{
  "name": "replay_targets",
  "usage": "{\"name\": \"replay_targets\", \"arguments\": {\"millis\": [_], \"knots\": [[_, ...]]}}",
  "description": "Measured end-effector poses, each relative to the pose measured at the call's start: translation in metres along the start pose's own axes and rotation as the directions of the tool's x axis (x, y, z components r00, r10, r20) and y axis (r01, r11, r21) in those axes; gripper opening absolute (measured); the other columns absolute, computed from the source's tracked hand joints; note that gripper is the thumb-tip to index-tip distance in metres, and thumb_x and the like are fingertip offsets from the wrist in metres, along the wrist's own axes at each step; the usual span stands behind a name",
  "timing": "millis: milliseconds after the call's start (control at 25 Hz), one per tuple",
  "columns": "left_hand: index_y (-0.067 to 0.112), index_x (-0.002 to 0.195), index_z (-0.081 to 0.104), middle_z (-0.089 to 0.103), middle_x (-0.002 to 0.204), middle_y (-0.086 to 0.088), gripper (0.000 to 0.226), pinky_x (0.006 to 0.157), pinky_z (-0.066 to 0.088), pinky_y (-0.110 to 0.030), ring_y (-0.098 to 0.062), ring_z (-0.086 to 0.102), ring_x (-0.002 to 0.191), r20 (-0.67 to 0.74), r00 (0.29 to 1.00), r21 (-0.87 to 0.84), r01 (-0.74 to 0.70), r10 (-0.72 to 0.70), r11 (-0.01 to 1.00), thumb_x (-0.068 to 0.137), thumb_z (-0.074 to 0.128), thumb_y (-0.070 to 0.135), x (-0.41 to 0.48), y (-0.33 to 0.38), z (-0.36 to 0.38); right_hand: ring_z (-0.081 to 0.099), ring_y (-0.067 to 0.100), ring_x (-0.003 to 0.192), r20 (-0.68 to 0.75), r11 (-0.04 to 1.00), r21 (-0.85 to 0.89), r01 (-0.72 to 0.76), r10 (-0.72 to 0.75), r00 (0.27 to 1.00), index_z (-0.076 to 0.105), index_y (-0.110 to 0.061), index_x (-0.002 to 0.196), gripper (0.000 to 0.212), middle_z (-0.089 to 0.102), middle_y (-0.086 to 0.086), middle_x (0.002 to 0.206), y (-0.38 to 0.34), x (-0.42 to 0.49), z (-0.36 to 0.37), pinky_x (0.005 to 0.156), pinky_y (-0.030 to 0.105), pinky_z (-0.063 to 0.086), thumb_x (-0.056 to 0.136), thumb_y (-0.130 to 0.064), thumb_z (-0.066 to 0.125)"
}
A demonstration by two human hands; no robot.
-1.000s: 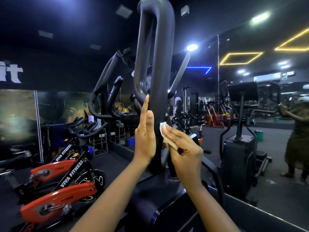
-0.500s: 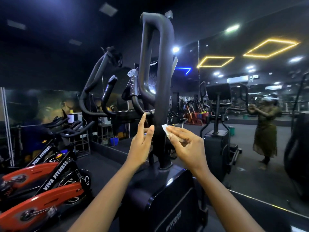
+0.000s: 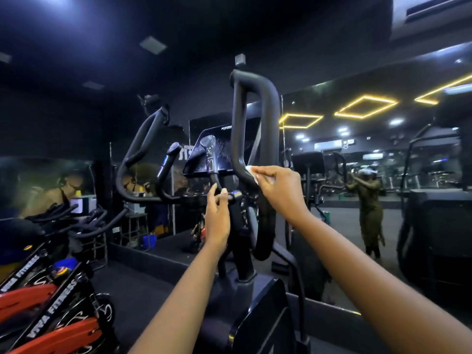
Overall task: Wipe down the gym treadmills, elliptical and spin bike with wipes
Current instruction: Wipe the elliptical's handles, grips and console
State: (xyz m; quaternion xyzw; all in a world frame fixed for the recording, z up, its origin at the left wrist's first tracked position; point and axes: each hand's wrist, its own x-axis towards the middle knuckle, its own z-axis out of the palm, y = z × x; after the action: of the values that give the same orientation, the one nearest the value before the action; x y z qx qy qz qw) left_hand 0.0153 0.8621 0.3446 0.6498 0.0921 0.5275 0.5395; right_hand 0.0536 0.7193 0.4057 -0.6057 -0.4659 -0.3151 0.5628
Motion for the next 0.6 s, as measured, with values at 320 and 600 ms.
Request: {"name": "replay_targets", "arguments": {"millis": [320,600], "knots": [[0.033,0.148,0.026,0.046,0.138,-0.003,0.062,0.1,0.045,-0.044,-0.022,0.056,0.111,0.095,0.995,-0.359,0.066,-0.034,0.931,0.093,0.033,0.062,0.084,-0.004,0.043,0.05,0.015,0.06,0.047,0.966,-0.223,-0.134,0.148,0.988,0.061,-0.015,0.123,0.037,0.063,0.014,0.119,0.013,0.105,0.05,0.052,0.015,0.04,0.094,-0.002,0.041],[0.034,0.144,0.036,0.045,0.146,0.0,0.111,0.112,0.033,-0.042,-0.017,0.045,0.132,0.135,0.99,-0.644,0.051,0.047,0.764,0.051,0.058,0.09,0.112,-0.01,0.087,0.054,0.035,0.109,0.15,0.848,-0.529,0.029,0.06,0.987,0.063,-0.003,0.115,0.03,0.064,0.016,0.113,0.023,0.118,0.074,0.094,0.041,0.044,0.091,-0.002,0.045]]}}
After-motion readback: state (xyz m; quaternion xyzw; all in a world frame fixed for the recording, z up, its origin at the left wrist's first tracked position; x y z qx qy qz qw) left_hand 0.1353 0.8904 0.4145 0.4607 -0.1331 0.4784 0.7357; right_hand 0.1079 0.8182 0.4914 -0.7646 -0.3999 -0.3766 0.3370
